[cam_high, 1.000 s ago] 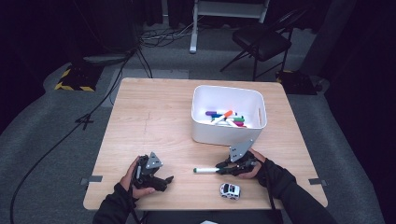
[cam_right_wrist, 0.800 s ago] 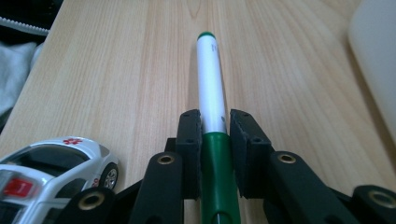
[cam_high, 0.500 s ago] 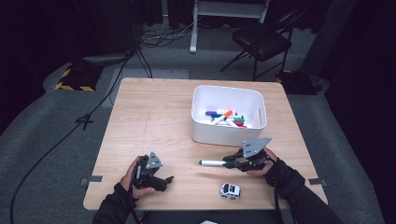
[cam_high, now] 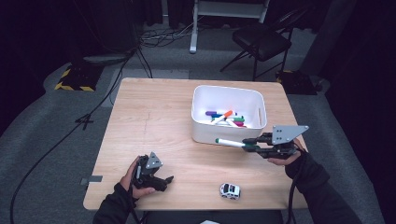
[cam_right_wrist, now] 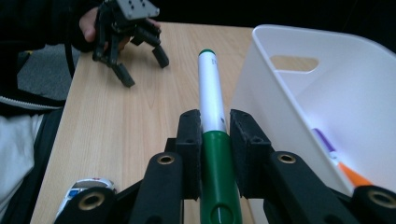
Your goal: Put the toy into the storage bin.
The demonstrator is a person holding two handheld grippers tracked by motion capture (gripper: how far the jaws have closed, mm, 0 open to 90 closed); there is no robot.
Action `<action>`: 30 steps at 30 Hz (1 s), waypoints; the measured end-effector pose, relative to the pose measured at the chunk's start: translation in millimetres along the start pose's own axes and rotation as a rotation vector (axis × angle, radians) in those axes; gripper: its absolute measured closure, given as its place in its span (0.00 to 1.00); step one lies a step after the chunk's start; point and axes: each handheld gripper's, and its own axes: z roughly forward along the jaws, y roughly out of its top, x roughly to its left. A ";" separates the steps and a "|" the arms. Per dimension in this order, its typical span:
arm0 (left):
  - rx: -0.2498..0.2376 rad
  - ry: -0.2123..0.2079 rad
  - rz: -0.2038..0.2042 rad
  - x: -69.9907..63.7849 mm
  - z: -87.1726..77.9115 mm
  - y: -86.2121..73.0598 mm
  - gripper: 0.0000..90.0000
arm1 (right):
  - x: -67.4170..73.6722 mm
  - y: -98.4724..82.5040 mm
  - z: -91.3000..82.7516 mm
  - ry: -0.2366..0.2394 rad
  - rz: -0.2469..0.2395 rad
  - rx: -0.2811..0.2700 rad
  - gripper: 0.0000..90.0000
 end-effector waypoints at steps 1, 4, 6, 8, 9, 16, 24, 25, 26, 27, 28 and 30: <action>0.000 0.000 0.000 0.0 0.0 0.0 0.10 | 0.0 0.0 0.0 0.000 0.000 0.000 0.83; 0.000 0.000 0.000 0.0 0.0 0.0 0.10 | -10.0 12.2 -14.0 -0.035 0.002 -0.013 0.83; 0.000 0.000 0.000 0.0 0.0 0.0 0.10 | -15.7 17.8 -19.5 -0.057 0.002 -0.016 0.83; 0.000 0.000 0.000 0.0 0.0 0.0 0.10 | -21.9 22.9 -23.9 -0.076 0.002 -0.021 0.83; 0.000 0.000 0.000 0.0 0.0 0.0 0.10 | -25.0 25.3 -25.7 -0.092 0.005 -0.016 0.83; 0.000 0.000 0.000 0.0 0.0 0.0 0.10 | -44.8 34.0 -29.0 -0.141 0.031 -0.004 0.83; 0.000 0.000 0.000 0.0 0.0 0.0 0.10 | -71.7 43.2 -8.9 -0.169 0.048 0.050 0.83; 0.003 0.000 0.004 0.3 -0.2 0.1 0.10 | -74.6 43.7 -6.1 -0.168 0.050 0.058 0.83; 0.002 0.000 0.002 0.1 -0.1 0.0 0.10 | -76.9 43.7 -3.1 -0.170 0.054 0.066 0.83; 0.002 0.000 0.002 0.1 -0.1 0.0 0.10 | -79.4 43.5 0.2 -0.171 0.061 0.077 0.83; 0.002 0.000 0.002 0.1 -0.1 0.0 0.10 | -81.9 43.0 3.7 -0.171 0.067 0.086 0.83; 0.000 -0.001 0.000 0.0 0.0 0.0 0.10 | -86.8 41.5 10.4 -0.174 0.073 0.111 0.83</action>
